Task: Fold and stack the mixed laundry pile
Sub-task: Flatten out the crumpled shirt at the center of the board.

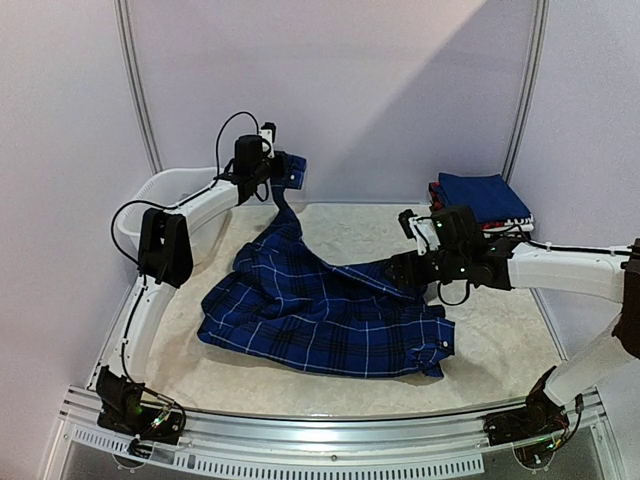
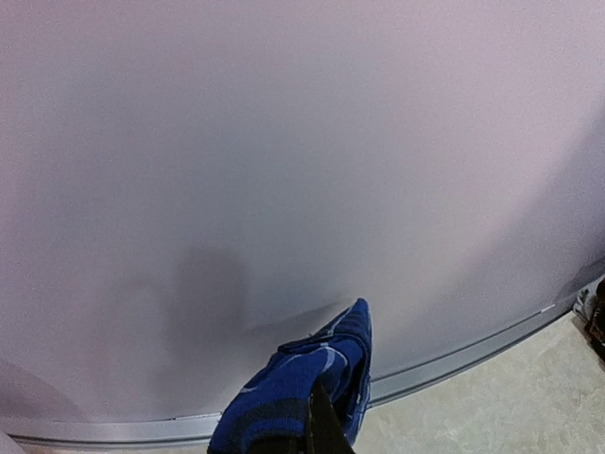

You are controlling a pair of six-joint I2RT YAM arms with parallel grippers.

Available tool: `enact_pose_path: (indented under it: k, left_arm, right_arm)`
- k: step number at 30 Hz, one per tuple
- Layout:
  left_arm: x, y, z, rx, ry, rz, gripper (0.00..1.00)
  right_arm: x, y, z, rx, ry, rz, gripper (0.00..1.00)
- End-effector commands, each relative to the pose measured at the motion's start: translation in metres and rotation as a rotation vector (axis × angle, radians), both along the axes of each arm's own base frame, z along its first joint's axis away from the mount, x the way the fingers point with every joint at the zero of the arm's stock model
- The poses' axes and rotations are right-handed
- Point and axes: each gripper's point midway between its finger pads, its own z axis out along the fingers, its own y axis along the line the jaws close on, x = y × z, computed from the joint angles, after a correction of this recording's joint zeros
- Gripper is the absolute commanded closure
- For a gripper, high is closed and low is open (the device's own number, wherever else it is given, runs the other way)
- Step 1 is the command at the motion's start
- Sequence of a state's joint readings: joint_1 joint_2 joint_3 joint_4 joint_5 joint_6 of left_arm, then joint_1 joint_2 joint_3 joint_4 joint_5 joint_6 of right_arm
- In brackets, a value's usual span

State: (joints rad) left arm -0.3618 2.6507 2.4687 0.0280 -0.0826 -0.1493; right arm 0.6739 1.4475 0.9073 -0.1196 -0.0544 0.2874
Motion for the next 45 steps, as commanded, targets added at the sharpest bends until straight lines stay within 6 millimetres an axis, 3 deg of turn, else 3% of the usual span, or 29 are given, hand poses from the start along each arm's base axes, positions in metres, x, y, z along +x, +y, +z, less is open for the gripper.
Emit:
enact_pose_path:
  k: [1,2,4,5,6,7,14,23,29,36,45]
  left_arm:
    - [-0.008,0.004,0.071,-0.092,-0.193,0.012,0.88]
    - [-0.011,0.005,0.07,-0.092,-0.19,0.016,0.75]
    - [-0.018,0.0,0.068,-0.077,-0.163,0.006,0.33]
    - [-0.022,-0.002,0.067,-0.06,-0.145,0.001,0.19]
    - [-0.027,-0.004,0.067,-0.04,-0.128,-0.002,0.07]
    - [-0.031,-0.006,0.067,-0.021,-0.112,-0.003,0.01]
    - [-0.071,-0.01,0.073,0.079,-0.007,0.018,0.0]
    - [-0.136,0.014,0.048,0.076,0.182,0.068,0.01]
    - [-0.183,0.025,0.017,0.068,0.288,0.055,0.03]
    - [-0.235,0.038,-0.021,0.093,0.391,0.044,0.07]
    - [-0.279,0.042,-0.052,0.106,0.461,0.018,0.16]
  right_arm:
    - [-0.019,0.014,-0.005,0.049,0.067,0.073,0.2]
    - [-0.018,0.014,-0.006,0.051,0.071,0.069,0.2]
    - [-0.018,0.016,-0.012,0.05,0.092,0.069,0.2]
    - [-0.019,0.017,-0.013,0.05,0.101,0.071,0.21]
    - [-0.019,0.018,-0.015,0.051,0.11,0.069,0.21]
    - [-0.019,0.019,-0.016,0.055,0.118,0.067,0.21]
    - [-0.02,0.017,-0.022,0.045,0.14,0.048,0.22]
    - [-0.017,0.008,-0.035,0.012,0.185,-0.028,0.23]
    - [-0.02,0.014,-0.035,-0.086,0.142,-0.014,0.22]
    - [-0.012,0.008,-0.048,-0.281,0.111,-0.021,0.22]
    - [-0.013,0.009,-0.053,-0.459,0.066,0.021,0.24]
